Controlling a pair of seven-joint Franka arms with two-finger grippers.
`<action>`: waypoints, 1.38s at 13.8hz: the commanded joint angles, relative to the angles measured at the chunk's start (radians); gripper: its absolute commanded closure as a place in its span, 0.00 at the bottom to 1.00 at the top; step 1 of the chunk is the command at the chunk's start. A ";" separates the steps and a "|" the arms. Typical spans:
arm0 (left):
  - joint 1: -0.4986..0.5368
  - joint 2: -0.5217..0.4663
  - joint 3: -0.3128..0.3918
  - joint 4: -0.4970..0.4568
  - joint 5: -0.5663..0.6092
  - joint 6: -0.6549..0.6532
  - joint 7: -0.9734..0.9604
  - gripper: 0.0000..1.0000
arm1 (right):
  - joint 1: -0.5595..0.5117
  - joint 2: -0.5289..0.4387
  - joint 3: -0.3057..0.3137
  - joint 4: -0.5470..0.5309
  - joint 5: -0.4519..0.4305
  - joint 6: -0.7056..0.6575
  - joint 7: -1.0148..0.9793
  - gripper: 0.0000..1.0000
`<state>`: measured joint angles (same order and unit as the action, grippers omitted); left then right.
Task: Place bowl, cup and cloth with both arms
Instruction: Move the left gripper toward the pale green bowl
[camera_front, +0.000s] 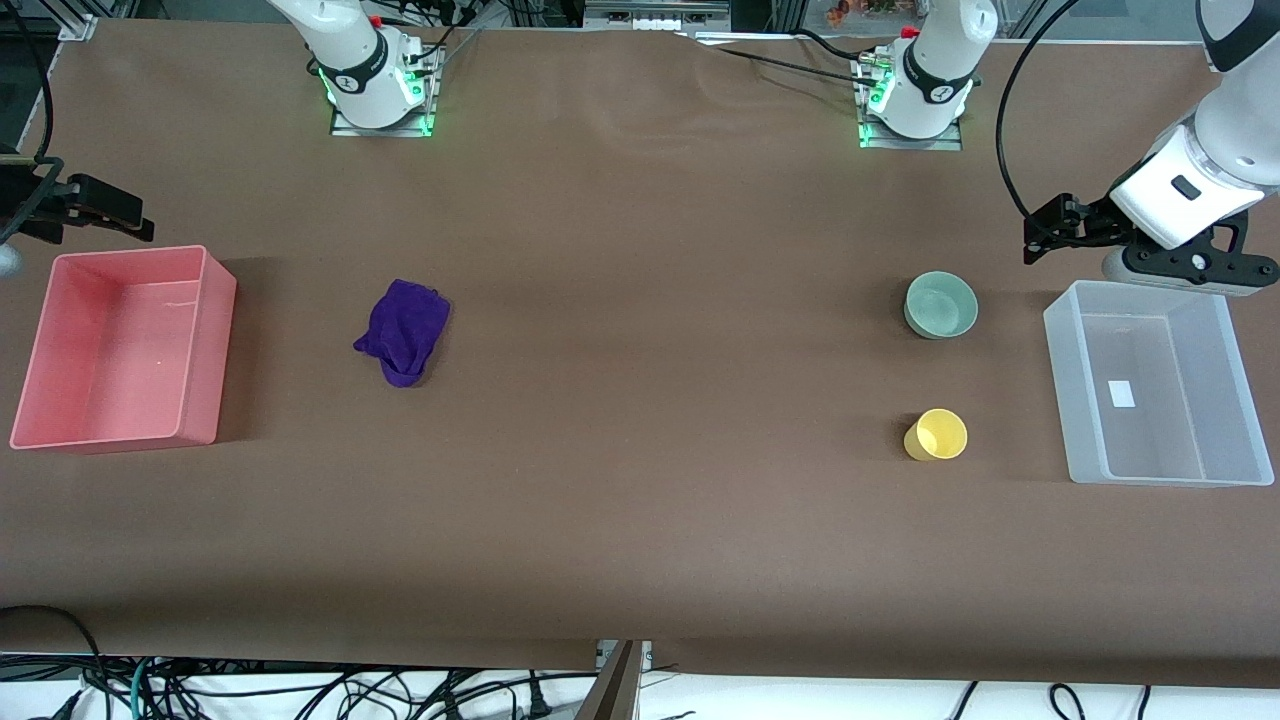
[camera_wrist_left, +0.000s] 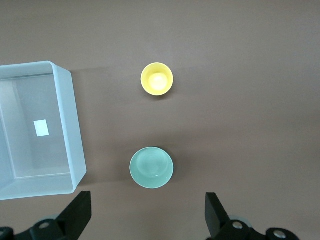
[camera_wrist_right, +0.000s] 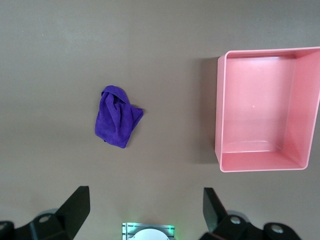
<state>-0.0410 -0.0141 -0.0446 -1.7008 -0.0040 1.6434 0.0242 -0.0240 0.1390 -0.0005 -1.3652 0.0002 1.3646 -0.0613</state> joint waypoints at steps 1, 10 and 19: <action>-0.010 0.016 0.002 0.032 0.016 -0.025 -0.009 0.00 | 0.006 -0.002 -0.009 0.003 0.014 0.002 0.014 0.00; -0.008 0.042 -0.009 0.029 0.012 -0.082 0.008 0.00 | 0.007 -0.002 -0.006 0.003 0.014 0.004 0.011 0.00; 0.009 0.075 -0.011 -0.152 0.015 -0.165 0.204 0.00 | 0.004 -0.016 -0.006 -0.122 -0.002 0.129 0.015 0.00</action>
<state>-0.0364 0.0593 -0.0537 -1.7785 -0.0039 1.4239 0.1413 -0.0239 0.1419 -0.0008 -1.4102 0.0001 1.4270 -0.0564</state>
